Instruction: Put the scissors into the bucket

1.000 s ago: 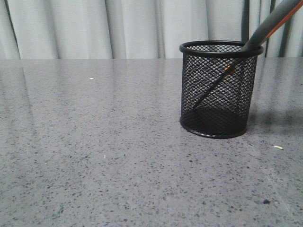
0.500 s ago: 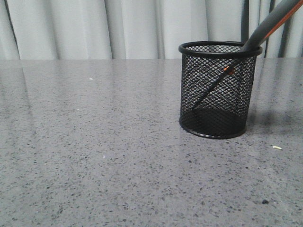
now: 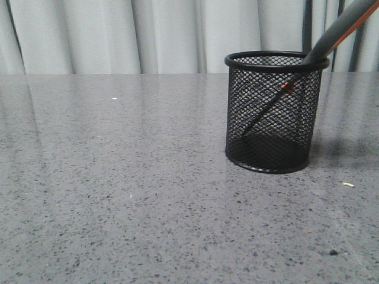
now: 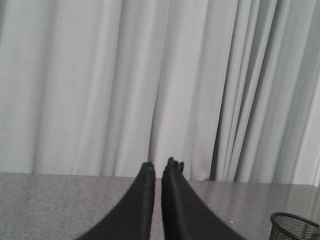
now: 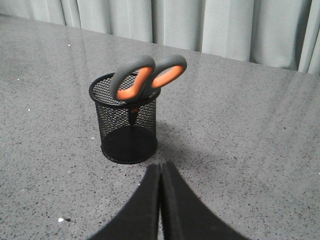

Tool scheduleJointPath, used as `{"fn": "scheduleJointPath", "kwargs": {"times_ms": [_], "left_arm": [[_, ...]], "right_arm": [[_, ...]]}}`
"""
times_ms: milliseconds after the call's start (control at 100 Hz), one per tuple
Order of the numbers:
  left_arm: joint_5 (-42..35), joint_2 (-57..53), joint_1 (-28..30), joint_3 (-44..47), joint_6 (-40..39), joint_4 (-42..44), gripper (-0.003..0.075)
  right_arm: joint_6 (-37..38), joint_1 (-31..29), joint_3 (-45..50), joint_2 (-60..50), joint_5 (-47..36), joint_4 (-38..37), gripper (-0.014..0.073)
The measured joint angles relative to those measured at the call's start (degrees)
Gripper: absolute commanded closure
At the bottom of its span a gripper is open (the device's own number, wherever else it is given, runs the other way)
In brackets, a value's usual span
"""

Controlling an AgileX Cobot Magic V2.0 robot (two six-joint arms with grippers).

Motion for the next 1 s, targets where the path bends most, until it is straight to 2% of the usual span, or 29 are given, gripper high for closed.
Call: {"fn": "scheduleJointPath", "kwargs": {"times_ms": [330, 400, 490, 610, 750, 870, 1000], "left_arm": [[-0.09, -0.04, 0.0, 0.88, 0.0, 1.46, 0.074], [0.21, -0.3, 0.0, 1.48, -0.1, 7.64, 0.074], [2.49, -0.97, 1.43, 2.4, -1.2, 19.59, 0.074], [3.73, -1.26, 7.19, 6.47, -12.01, 30.69, 0.074], [8.7, -1.26, 15.15, 11.71, -25.49, 37.45, 0.074], [14.84, -1.26, 20.96, 11.74, -29.28, 44.02, 0.074], [21.28, -1.26, 24.45, 11.74, -30.01, 48.58, 0.0739]], "right_arm": [[0.0, 0.0, 0.08, 0.0, 0.0, 0.0, 0.0638], [0.0, 0.0, 0.08, 0.0, 0.0, 0.0, 0.0638], [0.0, 0.0, 0.08, 0.0, 0.0, 0.0, 0.0638], [0.0, 0.0, 0.08, 0.0, 0.0, 0.0, 0.0638], [0.0, 0.0, 0.08, 0.0, 0.0, 0.0, 0.0638], [0.0, 0.0, 0.08, 0.0, 0.1, -0.1, 0.0638], [0.0, 0.0, 0.08, 0.0, 0.1, -0.1, 0.0638]]}}
